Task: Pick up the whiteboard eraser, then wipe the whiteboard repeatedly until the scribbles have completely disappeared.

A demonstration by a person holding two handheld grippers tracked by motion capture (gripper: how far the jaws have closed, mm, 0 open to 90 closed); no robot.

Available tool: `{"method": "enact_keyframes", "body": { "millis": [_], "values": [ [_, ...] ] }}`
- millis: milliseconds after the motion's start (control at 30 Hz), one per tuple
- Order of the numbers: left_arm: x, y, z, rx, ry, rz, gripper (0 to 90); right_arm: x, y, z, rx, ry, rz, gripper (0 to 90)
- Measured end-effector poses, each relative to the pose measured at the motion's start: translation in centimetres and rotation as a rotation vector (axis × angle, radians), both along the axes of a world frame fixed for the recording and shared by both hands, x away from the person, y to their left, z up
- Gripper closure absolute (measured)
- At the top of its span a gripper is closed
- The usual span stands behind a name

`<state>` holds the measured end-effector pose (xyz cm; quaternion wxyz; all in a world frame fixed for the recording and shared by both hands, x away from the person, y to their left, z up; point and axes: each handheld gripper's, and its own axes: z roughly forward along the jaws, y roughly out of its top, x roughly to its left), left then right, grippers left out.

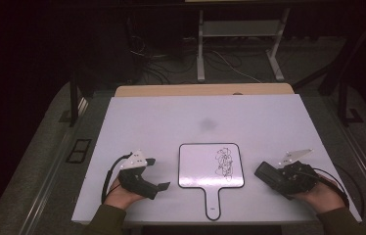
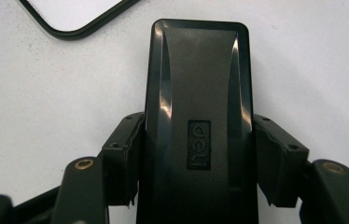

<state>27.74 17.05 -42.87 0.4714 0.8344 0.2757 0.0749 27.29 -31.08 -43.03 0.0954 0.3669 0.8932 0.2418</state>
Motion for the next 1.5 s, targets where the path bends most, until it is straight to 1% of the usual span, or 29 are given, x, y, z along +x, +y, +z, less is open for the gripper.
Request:
{"method": "enact_keyframes", "body": {
  "millis": [67, 167, 200, 233, 267, 333, 367, 467, 667, 767, 933, 1067, 1133, 1200, 1367, 1500],
  "values": [
    [0.0, 0.0, 0.0, 0.002, -0.001, -0.002, 0.0, 0.1, 0.0, 0.0, 0.004, 0.006, -0.005, 38.5],
    [0.0, -0.1, -0.1, 0.006, -0.001, -0.004, 0.0, 0.3, -0.1, 0.1, 0.010, 0.029, -0.006, 38.8],
    [0.0, -0.1, -0.1, 0.010, -0.001, -0.005, 0.0, 0.4, -0.2, 0.1, 0.016, 0.034, -0.010, 38.8],
    [0.0, -0.1, -0.1, 0.012, -0.001, -0.006, 0.0, 0.6, -0.3, 0.2, 0.029, 0.050, -0.011, 38.9],
    [0.0, -0.1, -0.1, 0.013, -0.001, -0.007, 0.0, 0.6, -0.4, 0.2, 0.034, 0.052, -0.010, 38.9],
    [0.0, -0.1, -0.1, 0.012, -0.001, -0.008, 0.0, 0.6, -0.4, 0.3, 0.041, 0.051, -0.008, 38.9],
    [0.0, -0.1, -0.1, 0.012, -0.001, -0.008, 0.0, 0.6, -0.4, 0.5, 0.058, 0.054, -0.008, 39.0],
    [0.0, -0.1, -0.1, 0.009, 0.001, -0.007, 0.0, 0.6, -0.4, 0.8, 0.067, 0.055, -0.008, 39.0],
    [0.0, -0.1, -0.1, 0.009, 0.001, -0.008, 0.0, 0.7, -0.7, 1.0, 0.078, 0.045, -0.014, 38.9],
    [0.0, -0.1, -0.1, 0.008, 0.001, -0.006, 0.0, 0.8, -0.8, 1.3, 0.099, 0.046, -0.017, 38.9],
    [0.0, -0.1, -0.1, 0.004, 0.000, -0.005, 0.0, 0.9, -0.7, 1.6, 0.101, 0.039, -0.010, 38.9],
    [0.0, -0.1, -0.1, 0.008, 0.001, -0.008, 0.0, 1.0, -0.7, 1.8, 0.117, 0.049, -0.014, 39.0],
    [0.0, 0.0, -0.1, 0.009, 0.000, -0.008, 0.0, 1.0, -0.7, 1.9, 0.117, 0.047, -0.014, 39.0],
    [0.0, 0.0, -0.1, 0.007, -0.002, -0.007, 0.0, 1.1, -0.6, 2.1, 0.128, 0.048, -0.013, 39.0],
    [0.0, 0.1, -0.1, 0.011, 0.002, -0.007, 0.0, 1.4, -0.4, 2.2, 0.130, 0.046, -0.007, 38.9],
    [0.0, 0.2, -0.2, 0.005, 0.008, 0.000, 0.0, 1.6, -0.2, 2.3, 0.131, 0.048, -0.004, 38.9]
  ]
}}
